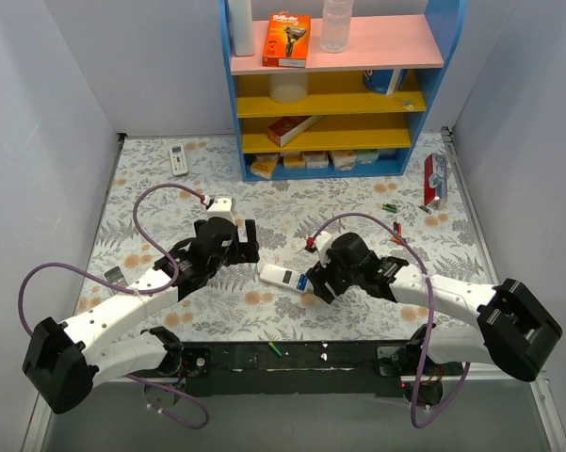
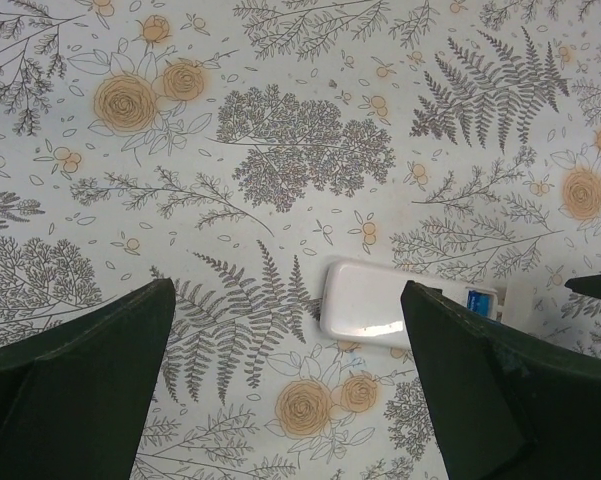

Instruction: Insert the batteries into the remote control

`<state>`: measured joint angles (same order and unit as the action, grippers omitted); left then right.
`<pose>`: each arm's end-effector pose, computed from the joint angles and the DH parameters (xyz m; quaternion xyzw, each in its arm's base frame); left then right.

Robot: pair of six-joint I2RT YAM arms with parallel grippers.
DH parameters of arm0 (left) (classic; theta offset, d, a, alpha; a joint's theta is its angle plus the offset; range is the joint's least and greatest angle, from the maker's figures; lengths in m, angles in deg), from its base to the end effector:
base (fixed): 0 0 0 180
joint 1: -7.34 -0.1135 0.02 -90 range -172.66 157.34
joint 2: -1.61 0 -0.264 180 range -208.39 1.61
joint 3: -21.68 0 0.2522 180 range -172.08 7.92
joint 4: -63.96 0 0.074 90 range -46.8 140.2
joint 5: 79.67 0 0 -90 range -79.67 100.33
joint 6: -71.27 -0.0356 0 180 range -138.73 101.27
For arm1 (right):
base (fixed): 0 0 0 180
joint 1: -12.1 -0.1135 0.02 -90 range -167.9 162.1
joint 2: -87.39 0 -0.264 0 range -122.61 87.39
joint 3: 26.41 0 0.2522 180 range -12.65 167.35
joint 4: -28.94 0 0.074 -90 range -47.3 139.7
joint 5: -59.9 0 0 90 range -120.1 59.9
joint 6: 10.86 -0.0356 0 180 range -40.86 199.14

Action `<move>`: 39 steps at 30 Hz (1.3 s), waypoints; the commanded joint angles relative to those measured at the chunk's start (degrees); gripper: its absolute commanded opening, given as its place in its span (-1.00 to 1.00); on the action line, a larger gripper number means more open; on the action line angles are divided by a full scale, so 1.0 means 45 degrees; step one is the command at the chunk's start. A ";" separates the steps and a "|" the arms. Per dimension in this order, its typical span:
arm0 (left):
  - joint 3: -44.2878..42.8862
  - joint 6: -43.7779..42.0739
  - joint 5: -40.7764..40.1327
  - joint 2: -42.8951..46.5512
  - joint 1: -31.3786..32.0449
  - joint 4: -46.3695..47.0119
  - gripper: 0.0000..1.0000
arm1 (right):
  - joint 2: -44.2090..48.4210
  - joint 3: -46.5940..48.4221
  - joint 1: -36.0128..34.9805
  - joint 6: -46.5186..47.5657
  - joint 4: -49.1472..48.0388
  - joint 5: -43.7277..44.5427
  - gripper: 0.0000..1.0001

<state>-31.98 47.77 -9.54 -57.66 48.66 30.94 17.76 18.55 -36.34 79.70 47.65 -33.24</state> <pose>0.1733 -0.1362 0.2487 -0.2665 0.8500 -0.2534 0.3771 0.1557 0.1786 0.1805 -0.3906 0.8309 0.1835 0.3513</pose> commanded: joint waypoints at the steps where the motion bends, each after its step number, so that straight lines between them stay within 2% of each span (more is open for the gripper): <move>1: -0.0703 -0.0480 -0.0113 0.0513 -0.0081 -0.0445 0.96 | -0.0542 0.1151 -0.0015 0.0988 0.0520 0.0033 0.48; 6: -0.0510 -0.0695 -0.0406 0.1001 -0.0100 -0.0387 0.97 | -0.1168 0.1328 -0.0054 0.1535 0.0579 0.0052 0.33; 17: -0.0313 -0.1028 -0.0484 0.1919 -0.0100 -0.0347 0.96 | -0.1675 0.1328 -0.0191 0.2044 0.0580 -0.0084 0.33; 35: -0.0215 -0.1047 -0.0231 0.1803 -0.0334 -0.0425 0.96 | -0.2398 0.1660 -0.0347 0.2318 0.0853 -0.0182 0.36; 39: -0.0215 -0.1028 -0.0153 0.1822 -0.0354 -0.0426 0.96 | -0.2379 0.1641 -0.0348 0.2318 0.0892 -0.0163 0.28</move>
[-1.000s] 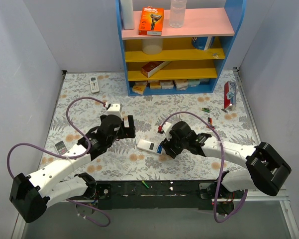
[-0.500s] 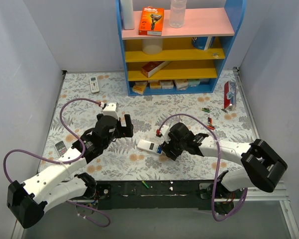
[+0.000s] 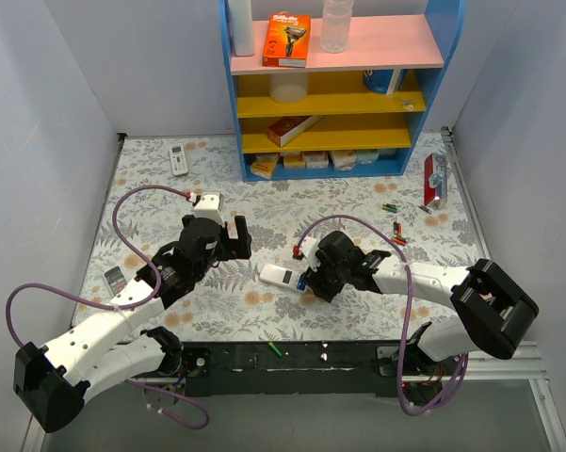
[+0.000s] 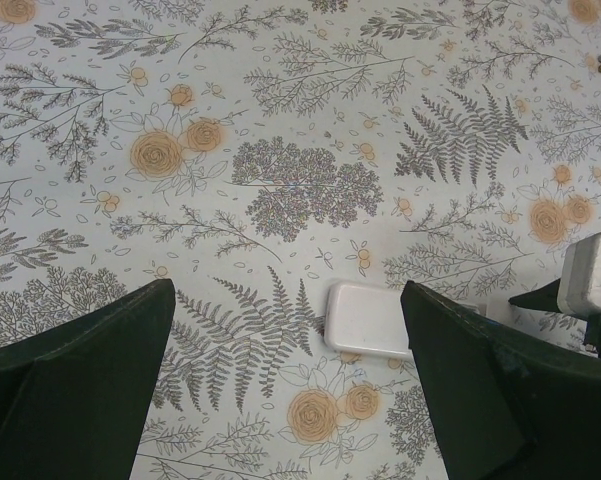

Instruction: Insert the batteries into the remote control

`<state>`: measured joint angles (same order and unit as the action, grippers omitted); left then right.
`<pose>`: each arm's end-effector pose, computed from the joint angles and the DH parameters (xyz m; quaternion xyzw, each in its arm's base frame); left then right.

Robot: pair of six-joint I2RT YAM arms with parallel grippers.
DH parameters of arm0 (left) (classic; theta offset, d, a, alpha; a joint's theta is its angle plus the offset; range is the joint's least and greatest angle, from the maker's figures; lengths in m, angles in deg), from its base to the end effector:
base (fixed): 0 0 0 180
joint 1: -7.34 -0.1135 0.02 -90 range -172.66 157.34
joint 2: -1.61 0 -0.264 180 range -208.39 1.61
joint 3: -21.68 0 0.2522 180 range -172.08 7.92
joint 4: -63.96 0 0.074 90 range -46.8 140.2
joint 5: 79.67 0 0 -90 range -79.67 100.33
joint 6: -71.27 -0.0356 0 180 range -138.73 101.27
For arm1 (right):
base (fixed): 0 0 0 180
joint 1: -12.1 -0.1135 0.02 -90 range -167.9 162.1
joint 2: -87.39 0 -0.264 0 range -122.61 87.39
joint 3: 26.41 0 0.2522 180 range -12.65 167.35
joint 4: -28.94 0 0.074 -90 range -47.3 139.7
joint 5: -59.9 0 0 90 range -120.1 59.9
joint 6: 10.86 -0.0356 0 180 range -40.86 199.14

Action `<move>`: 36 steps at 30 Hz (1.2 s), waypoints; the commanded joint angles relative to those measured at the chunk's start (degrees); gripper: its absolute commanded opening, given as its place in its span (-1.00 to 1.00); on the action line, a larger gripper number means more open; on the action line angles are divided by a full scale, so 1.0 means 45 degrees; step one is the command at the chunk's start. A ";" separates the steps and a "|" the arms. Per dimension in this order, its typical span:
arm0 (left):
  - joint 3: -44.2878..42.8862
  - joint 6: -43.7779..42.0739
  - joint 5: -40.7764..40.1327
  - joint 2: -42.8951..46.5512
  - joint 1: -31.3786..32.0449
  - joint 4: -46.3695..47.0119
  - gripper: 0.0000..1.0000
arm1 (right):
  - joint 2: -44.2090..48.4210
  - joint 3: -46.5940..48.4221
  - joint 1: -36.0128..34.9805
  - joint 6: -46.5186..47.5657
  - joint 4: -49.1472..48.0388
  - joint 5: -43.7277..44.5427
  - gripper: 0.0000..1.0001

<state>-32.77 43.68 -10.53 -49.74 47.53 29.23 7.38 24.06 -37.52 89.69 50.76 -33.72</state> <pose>0.1596 -0.1183 0.2771 -0.2521 0.8255 -0.2755 0.4232 0.1680 0.2010 0.1636 -0.4819 0.8109 0.1387 0.3017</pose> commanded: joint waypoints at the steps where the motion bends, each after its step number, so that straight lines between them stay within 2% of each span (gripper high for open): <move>1: -0.0021 -0.0119 0.0085 0.0064 -0.0121 -0.0027 0.96 | -0.0033 0.0397 -0.0105 0.0098 0.0202 -0.0056 0.22; 10: -0.0041 -0.0119 0.0183 0.0181 -0.0141 -0.0027 0.96 | 0.0318 0.0514 -0.0163 0.0196 0.0398 -0.0056 -0.19; 13: -0.0021 -0.0119 0.0183 0.0201 -0.0141 -0.0047 0.96 | 0.0358 0.0612 -0.0183 0.0215 0.0573 -0.0075 -0.18; 22: -0.0021 -0.0159 0.0281 0.0240 -0.0180 -0.0027 0.97 | 0.0183 0.1061 -0.0183 0.0585 0.0789 0.0511 0.26; 26: -0.0001 -0.0178 0.0300 0.0279 -0.0160 -0.0046 0.96 | -0.0052 0.1334 -0.0183 0.1617 0.0924 0.0706 0.36; 36: 0.0018 -0.0198 0.0495 0.0279 -0.0199 -0.0027 0.96 | -0.0228 0.1589 -0.0164 0.3593 0.1413 -0.1187 0.54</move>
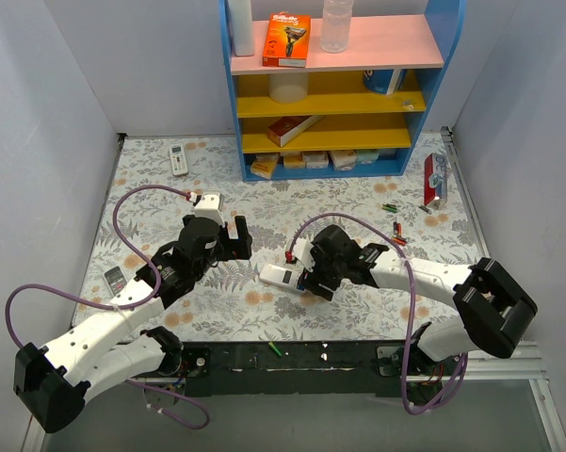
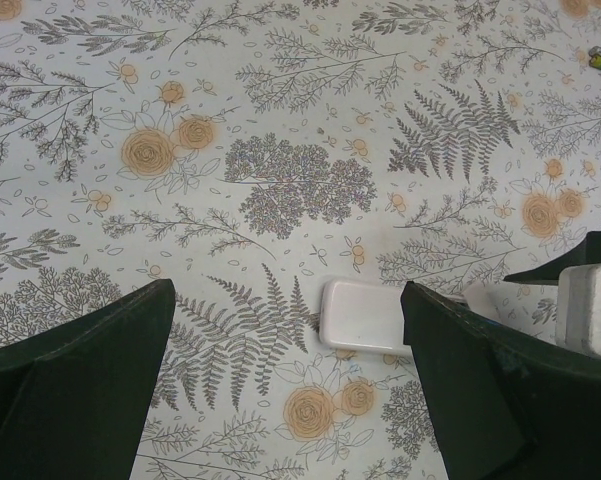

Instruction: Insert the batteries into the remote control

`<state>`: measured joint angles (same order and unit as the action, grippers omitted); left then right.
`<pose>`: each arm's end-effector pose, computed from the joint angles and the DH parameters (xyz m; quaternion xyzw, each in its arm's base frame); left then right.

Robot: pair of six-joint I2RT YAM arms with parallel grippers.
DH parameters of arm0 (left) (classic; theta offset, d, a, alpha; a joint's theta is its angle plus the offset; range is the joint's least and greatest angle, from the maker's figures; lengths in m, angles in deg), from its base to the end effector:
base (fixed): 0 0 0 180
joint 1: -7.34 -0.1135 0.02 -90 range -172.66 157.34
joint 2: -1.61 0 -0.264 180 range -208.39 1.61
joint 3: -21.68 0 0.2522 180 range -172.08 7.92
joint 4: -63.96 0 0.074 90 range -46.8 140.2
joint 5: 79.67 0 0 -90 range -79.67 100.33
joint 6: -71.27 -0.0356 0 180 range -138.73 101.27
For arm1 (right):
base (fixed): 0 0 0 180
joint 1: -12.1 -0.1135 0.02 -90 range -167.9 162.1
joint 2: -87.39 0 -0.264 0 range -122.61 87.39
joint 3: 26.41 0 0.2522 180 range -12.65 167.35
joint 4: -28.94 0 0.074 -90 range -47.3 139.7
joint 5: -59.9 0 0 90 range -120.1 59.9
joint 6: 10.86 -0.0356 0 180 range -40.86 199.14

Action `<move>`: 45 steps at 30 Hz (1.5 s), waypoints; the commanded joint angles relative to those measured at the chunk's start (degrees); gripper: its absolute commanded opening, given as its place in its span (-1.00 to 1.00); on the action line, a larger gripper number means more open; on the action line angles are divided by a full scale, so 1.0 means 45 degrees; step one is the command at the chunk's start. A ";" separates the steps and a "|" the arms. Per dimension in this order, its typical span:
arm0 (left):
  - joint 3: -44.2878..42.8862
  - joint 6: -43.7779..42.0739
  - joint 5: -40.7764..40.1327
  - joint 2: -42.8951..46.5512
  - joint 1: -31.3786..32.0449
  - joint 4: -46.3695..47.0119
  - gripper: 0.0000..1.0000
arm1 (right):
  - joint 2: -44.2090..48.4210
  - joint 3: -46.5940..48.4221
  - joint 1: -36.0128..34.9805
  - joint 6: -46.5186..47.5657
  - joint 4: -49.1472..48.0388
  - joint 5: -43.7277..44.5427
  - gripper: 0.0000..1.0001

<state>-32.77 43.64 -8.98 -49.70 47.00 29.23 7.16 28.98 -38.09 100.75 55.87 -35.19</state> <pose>0.1603 -0.1176 0.2770 -0.2497 0.8276 -0.2818 0.4164 0.1716 0.2108 0.1817 -0.5653 0.7561 0.1214 0.3067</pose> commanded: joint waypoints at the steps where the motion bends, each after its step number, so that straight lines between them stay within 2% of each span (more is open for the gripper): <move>1: 0.0018 -0.0188 0.0170 0.0289 -0.0083 -0.0027 0.96 | -0.0219 0.0457 -0.0037 0.1291 0.0180 -0.0921 0.55; 7: 0.0057 -0.0169 0.0268 0.0308 -0.0102 -0.0008 0.96 | -0.0550 0.0456 0.0041 0.1897 -0.0035 -0.0648 0.55; 14: 0.0076 -0.0188 0.0287 0.0406 -0.0102 -0.0008 0.96 | -0.0824 0.0496 0.0334 0.2386 -0.0309 -0.1371 0.54; 27: 0.0077 -0.0207 0.0424 0.0425 -0.0122 0.0012 0.97 | -0.1351 0.0749 0.1290 0.3089 -0.0133 -0.3088 0.36; 39: 0.0116 -0.0207 0.0483 0.0465 -0.0122 0.0051 0.96 | -0.2016 0.0984 0.1408 0.3343 0.0120 -0.3499 0.34; 45: 0.0116 -0.0207 0.0483 0.0465 -0.0141 0.0071 0.96 | -0.2172 0.1140 0.1408 0.3383 0.0549 -0.3655 0.22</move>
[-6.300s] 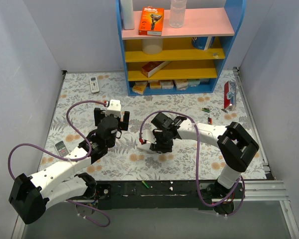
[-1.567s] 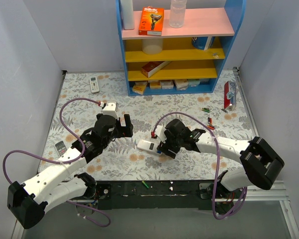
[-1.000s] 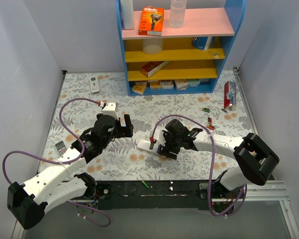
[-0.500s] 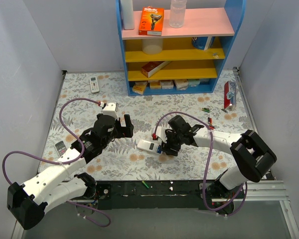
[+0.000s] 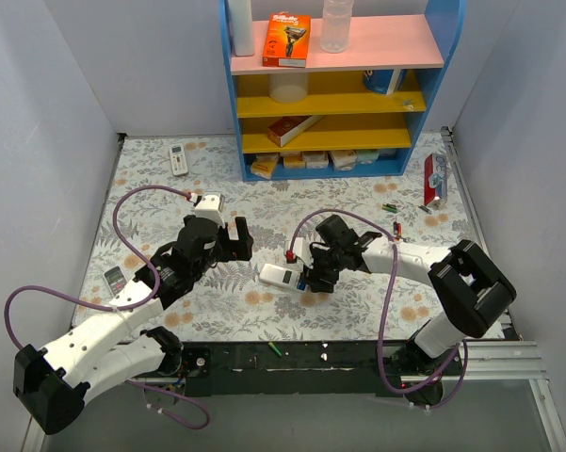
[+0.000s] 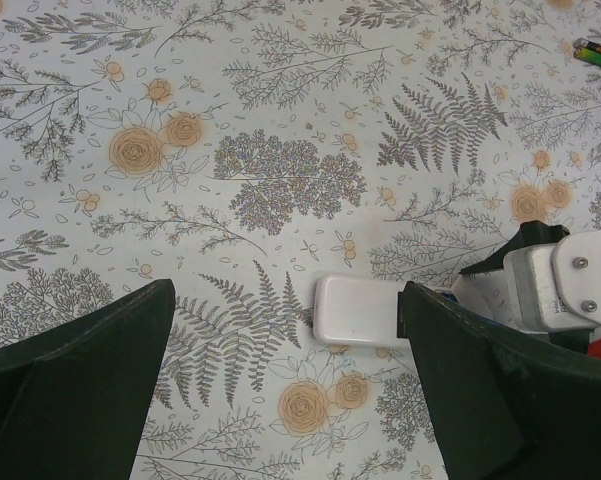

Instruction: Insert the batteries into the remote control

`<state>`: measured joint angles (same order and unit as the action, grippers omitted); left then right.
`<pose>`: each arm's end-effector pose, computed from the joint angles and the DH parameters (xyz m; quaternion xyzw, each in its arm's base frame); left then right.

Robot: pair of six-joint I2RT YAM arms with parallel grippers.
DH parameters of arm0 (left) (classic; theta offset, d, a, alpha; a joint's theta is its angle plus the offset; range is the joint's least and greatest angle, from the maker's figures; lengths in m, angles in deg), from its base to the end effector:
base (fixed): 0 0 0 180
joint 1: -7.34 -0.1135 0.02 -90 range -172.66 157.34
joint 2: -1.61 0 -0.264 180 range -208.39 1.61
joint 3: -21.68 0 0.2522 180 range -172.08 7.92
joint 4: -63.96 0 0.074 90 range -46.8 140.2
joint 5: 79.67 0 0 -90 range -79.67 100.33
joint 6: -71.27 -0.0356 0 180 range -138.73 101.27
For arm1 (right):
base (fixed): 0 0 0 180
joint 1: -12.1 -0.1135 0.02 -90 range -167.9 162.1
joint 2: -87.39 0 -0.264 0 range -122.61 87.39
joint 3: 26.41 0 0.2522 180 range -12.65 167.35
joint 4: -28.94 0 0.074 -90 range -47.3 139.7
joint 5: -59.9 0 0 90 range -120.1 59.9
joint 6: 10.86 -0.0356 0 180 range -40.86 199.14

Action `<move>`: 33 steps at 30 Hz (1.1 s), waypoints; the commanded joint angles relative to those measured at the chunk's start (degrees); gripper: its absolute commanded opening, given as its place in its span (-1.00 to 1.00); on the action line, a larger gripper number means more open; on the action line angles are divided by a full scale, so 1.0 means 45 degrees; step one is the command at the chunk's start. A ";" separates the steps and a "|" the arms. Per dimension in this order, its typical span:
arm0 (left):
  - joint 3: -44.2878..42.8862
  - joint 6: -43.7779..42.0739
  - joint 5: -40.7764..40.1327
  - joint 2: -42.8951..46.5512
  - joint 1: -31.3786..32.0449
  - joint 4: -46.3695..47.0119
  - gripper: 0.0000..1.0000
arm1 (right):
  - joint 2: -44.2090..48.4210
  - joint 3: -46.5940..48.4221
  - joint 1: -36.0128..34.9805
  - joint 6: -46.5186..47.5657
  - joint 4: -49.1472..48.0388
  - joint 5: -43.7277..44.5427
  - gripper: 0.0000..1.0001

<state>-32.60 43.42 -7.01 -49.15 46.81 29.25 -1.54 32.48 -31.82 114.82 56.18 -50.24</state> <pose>0.1589 -0.1171 0.2775 -0.2419 0.8299 -0.2932 0.4085 0.2014 0.2110 0.1608 -0.6426 0.6943 0.1873 0.2646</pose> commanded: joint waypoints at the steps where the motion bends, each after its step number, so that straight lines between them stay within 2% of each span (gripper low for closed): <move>1: 0.0077 -0.0159 0.0065 0.0343 -0.0098 0.0066 0.96 | -0.0239 0.0402 0.0034 0.0235 0.0559 -0.0348 0.16; 3: 0.0077 -0.0159 0.0085 0.0343 -0.0098 0.0066 0.96 | -0.0220 0.0538 0.0034 0.0176 0.0735 -0.0387 0.00; 4: 0.0096 -0.0178 0.0104 0.0324 -0.0098 0.0066 0.96 | -0.0181 0.0578 0.0034 0.0118 0.0987 -0.0387 -0.19; 5: 0.0077 -0.0159 0.0143 0.0324 -0.0098 0.0066 0.96 | -0.0161 0.0655 0.0034 -0.0018 0.1106 -0.0368 -0.29; 9: 0.0077 -0.0178 0.0182 0.0304 -0.0117 0.0085 0.96 | 0.0151 0.0890 -0.0025 -0.0623 0.1400 -0.0329 -0.34; 13: 0.0116 -0.0139 0.0279 0.0285 -0.0136 0.0144 0.96 | 0.0639 0.0891 -0.0181 -0.1657 0.1537 0.0118 -0.50; 21: 0.0077 -0.0120 0.0436 0.0148 -0.0156 0.0202 0.96 | 0.1848 0.0325 -0.0669 -0.4002 0.1303 0.1308 -0.55; 26: 0.0096 -0.0081 0.0495 0.0109 -0.0176 0.0183 0.96 | 0.2554 -0.0067 -0.0709 -0.5581 0.0600 0.2930 -0.51; 30: 0.0116 -0.0061 0.0475 0.0128 -0.0176 0.0183 0.96 | 0.2010 0.0342 -0.0708 -0.6909 0.0424 0.4411 -0.46; 31: 0.0116 -0.0061 0.0495 0.0128 -0.0195 0.0164 0.96 | 0.1853 0.0440 -0.0689 -0.7320 0.0443 0.5094 -0.19; 33: 0.0135 -0.0061 0.0514 0.0128 -0.0195 0.0183 0.96 | 0.1444 0.0752 -0.0611 -0.8628 0.0638 0.5878 0.18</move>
<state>-32.22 43.44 -5.24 -49.17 46.41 29.45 7.64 32.65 -34.88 86.80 60.20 -33.63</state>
